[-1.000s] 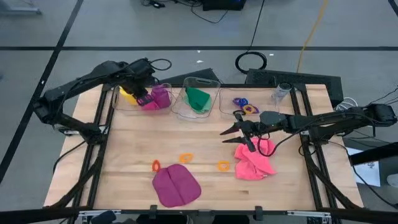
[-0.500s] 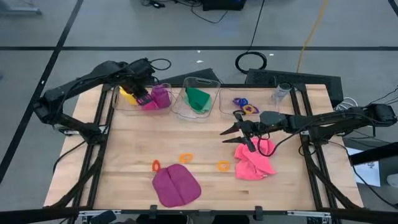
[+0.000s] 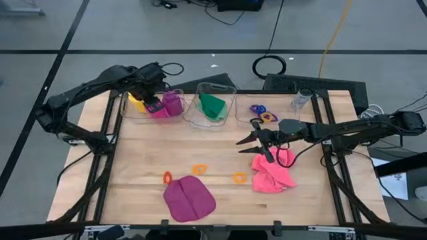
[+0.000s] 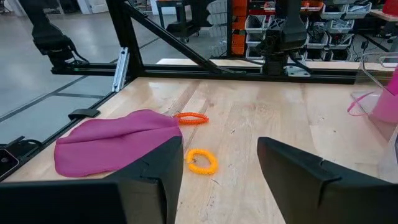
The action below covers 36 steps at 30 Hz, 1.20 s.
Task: Pick & Place Sports Items
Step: Put the orange spring keychain into the right transparent bin
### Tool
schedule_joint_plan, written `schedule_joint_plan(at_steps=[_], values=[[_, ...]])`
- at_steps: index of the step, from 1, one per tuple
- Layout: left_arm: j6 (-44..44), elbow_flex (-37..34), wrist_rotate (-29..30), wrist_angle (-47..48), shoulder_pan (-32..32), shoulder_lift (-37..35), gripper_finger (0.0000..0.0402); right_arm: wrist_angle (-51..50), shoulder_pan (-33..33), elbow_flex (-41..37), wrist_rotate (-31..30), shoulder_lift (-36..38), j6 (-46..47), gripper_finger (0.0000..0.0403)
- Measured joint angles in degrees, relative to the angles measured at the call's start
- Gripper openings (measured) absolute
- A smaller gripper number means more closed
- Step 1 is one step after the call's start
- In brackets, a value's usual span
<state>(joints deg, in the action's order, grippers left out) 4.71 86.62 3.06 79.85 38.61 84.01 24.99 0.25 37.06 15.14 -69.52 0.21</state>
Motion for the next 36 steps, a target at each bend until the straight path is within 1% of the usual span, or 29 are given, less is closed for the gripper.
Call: schedule_joint_plan(at_steps=[6, 10, 16, 19, 23, 26, 29, 32, 34, 36], values=[[2.9, 0.0, 0.5, 0.0, 0.0, -0.7, 0.0184, 0.0, 0.0, 0.0, 0.0, 0.0, 0.0, 0.0144], [2.9, 0.1, 3.1, 0.2, 0.1, -2.5, 0.0184, 0.0, 0.0, 0.0, 0.0, 0.0, 0.0, 0.0144], [1.9, 0.1, 3.4, 2.8, 0.1, -5.8, 0.0184, 0.0, 0.0, 0.0, 0.0, 0.0, 0.0, 0.0144], [-0.9, 0.1, 1.2, 3.9, 0.1, -8.3, 0.0184, 0.0, 0.0, 0.0, 0.0, 0.0, 0.0, 0.0144], [-5.0, 0.1, -4.8, 4.0, -0.3, -11.0, 0.0184, 0.0, 0.0, 0.0, 0.0, 0.0, 0.0, 0.0144], [-8.2, -0.3, -6.0, 3.9, -1.5, -12.6, 0.0184, 0.0, 0.0, 0.0, 0.0, 0.0, 0.1, 0.0144], [-11.9, -3.2, -6.0, 2.7, -3.5, -14.5, 0.0184, 0.0, 0.0, 0.0, 0.0, 0.0, 0.5, 0.0144], [-9.8, -8.5, -6.0, 0.8, -5.8, -16.9, 0.0184, 0.0, 0.0, 0.0, 0.0, 0.0, 0.6, 0.0144], [-8.7, -13.2, -6.0, -2.6, -7.5, -19.3, 0.0184, 0.0, 0.0, 0.0, 0.0, 0.0, 0.5, 0.0144], [-8.7, -18.6, -6.0, -8.5, -9.4, -22.1, 0.0184, 0.0, 0.0, 0.0, 0.0, 0.0, 0.3, 0.0144]])
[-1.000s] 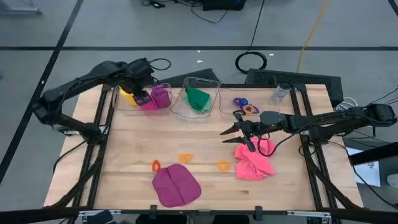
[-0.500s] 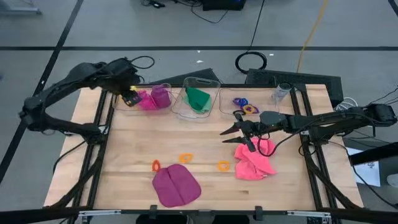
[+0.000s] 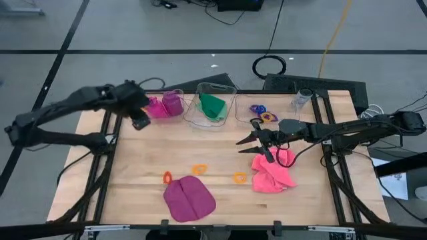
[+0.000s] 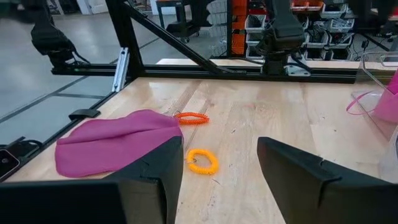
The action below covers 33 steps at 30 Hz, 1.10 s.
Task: Pick & Place Sports Items
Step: Put the orange spring keychain into the right transparent bin
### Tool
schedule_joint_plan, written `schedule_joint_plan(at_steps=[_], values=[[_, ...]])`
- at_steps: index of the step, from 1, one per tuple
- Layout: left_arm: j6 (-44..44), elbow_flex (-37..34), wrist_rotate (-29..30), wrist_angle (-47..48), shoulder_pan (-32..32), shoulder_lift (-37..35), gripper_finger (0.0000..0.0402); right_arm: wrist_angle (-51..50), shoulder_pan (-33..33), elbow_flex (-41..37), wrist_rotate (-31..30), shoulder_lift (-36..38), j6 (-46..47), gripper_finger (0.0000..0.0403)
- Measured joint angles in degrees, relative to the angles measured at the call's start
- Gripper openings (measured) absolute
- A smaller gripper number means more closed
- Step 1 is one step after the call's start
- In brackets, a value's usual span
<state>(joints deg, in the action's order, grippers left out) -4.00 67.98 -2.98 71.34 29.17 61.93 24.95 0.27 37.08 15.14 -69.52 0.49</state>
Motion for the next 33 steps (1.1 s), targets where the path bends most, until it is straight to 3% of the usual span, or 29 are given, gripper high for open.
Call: schedule_joint_plan(at_steps=[4, 10, 14, 17, 25, 30, 33], values=[[-2.8, -11.3, -1.6, -16.3, -4.2, -6.1, 0.0184, 0.0, 0.0, 0.0, 0.0, 0.0, -0.1, 0.0144], [-7.6, -29.2, -10.2, -48.9, -15.2, -12.1, 0.0184, 0.0, 0.0, 0.0, 0.0, 0.0, -0.1, 0.0144], [-12.1, -38.3, -10.1, -69.3, -25.4, -12.1, 0.0184, 0.0, 0.0, 0.0, 0.0, 0.0, -0.1, 0.0144], [-14.8, -41.4, -6.0, -80.1, -34.2, -9.0, 0.0184, 0.0, 0.0, 0.0, 0.0, 0.0, -0.1, 0.0144], [-20.9, -37.3, 12.0, -81.3, -58.9, 4.9, 0.0184, 0.0, 0.0, 0.0, 0.0, 0.0, -0.1, 0.0144], [-36.0, -31.2, 21.0, -66.9, -68.2, 12.8, 0.0184, -0.4, 0.0, 0.0, 0.0, 0.0, 0.8, 0.0144], [-47.2, -28.2, 23.3, -57.3, -70.9, 16.7, 0.0184, -0.7, 0.0, 0.0, 0.0, 0.0, 0.8, 0.0144]])
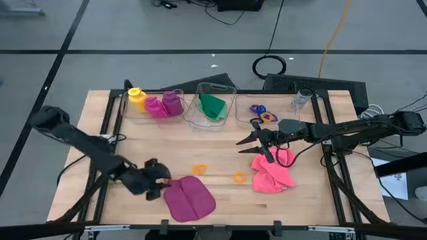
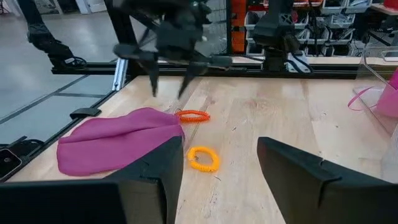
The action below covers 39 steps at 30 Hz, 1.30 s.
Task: Pick & Place Sports Items
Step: Put the orange spring keychain into the right transparent bin
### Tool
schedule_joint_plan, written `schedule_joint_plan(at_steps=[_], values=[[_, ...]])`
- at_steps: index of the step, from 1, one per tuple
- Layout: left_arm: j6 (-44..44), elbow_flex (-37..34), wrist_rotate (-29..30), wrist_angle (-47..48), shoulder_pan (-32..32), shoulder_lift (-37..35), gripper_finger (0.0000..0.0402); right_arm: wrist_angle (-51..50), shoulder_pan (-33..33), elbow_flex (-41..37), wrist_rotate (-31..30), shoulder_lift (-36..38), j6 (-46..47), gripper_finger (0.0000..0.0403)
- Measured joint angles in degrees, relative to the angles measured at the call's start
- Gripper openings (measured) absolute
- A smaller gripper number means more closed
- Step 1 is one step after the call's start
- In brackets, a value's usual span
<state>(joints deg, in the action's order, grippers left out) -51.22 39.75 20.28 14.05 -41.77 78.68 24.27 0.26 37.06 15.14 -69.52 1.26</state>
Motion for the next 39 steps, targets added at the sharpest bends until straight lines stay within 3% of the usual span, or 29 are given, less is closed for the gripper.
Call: schedule_joint_plan(at_steps=[5, 9, 24, 28, 32, 39], values=[[-13.6, 1.5, 0.2, 7.2, -1.1, 5.1, 0.0184, -0.3, 0.0, 0.0, 0.0, 0.0, 0.0, 0.0144], [-18.8, 1.5, -0.6, 9.1, -0.1, 7.4, 0.0184, -0.4, 0.0, 0.0, 0.0, 0.0, 0.0, 0.0144], [-17.6, 1.5, -6.7, 15.0, 5.6, 10.0, 0.0184, -0.8, -0.3, -0.3, 0.0, 0.0, 1.1, 0.0144], [-19.1, 1.5, -6.9, 19.7, 6.1, 9.9, 0.0180, 4.2, -0.8, -3.0, 0.0, 0.0, 1.1, 0.0144], [-18.5, 1.5, -6.8, 21.5, 6.5, 9.9, 0.0136, 14.5, -0.8, -7.7, -0.8, 0.0, 1.3, 0.0144], [-8.2, 1.6, -6.5, 21.6, 8.3, 9.8, 0.0008, 27.4, -0.8, -13.3, -3.1, 0.0, 5.8, 0.0144]])
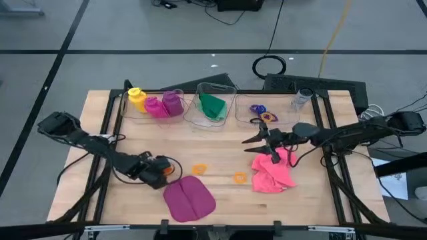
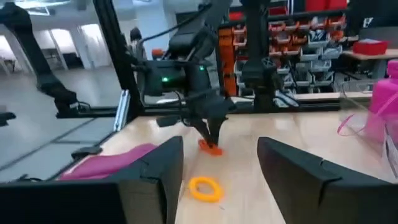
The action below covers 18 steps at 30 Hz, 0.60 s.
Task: Pick & Place Sports Items
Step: Put the orange spring keychain into the right transparent bin
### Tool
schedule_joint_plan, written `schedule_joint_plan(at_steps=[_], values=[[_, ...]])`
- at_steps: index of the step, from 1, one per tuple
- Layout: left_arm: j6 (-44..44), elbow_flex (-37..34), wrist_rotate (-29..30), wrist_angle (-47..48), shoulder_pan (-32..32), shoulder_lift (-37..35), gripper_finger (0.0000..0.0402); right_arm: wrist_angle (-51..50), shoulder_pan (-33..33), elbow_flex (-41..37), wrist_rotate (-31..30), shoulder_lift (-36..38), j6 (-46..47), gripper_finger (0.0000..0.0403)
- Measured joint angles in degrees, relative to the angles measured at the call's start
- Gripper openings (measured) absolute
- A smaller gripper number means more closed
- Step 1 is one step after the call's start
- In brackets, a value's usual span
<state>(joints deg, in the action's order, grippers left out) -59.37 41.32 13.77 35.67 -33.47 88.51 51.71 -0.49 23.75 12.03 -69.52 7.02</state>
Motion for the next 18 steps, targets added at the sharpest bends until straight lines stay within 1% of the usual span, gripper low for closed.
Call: schedule_joint_plan(at_steps=[2, 5, 9, 11, 14, 16, 18], values=[[4.3, -0.1, 2.3, 0.0, 0.6, 0.0, 0.0011, 0.3, 0.0, -0.1, 0.0, 0.0, 0.0, 0.0144], [9.5, -0.3, 9.1, 1.0, 1.9, -0.4, 0.0011, 0.3, 0.0, -0.1, 0.0, 0.0, 0.1, 0.0144], [14.9, -0.3, 16.2, 0.3, 2.4, -3.8, 0.0006, 0.1, -0.2, -0.1, -0.4, 0.0, 1.6, 0.0144], [16.9, -0.3, 19.5, 0.2, 2.7, -6.4, 0.0006, -0.7, -1.2, -0.1, -2.5, -0.2, 1.1, 0.0144], [20.2, -0.3, 22.2, -1.3, 2.7, -10.6, 0.0006, -3.5, -4.1, 1.0, -8.5, -1.7, -1.5, 0.0144], [23.6, -0.3, 23.8, -4.3, 2.7, -13.4, 0.0006, -5.5, -6.0, 3.1, -12.0, -3.7, -2.6, 0.0144], [28.6, -0.2, 25.5, -9.1, 2.8, -15.4, 0.0006, -6.8, -7.5, 5.9, -13.7, -6.6, -2.7, 0.0144]])
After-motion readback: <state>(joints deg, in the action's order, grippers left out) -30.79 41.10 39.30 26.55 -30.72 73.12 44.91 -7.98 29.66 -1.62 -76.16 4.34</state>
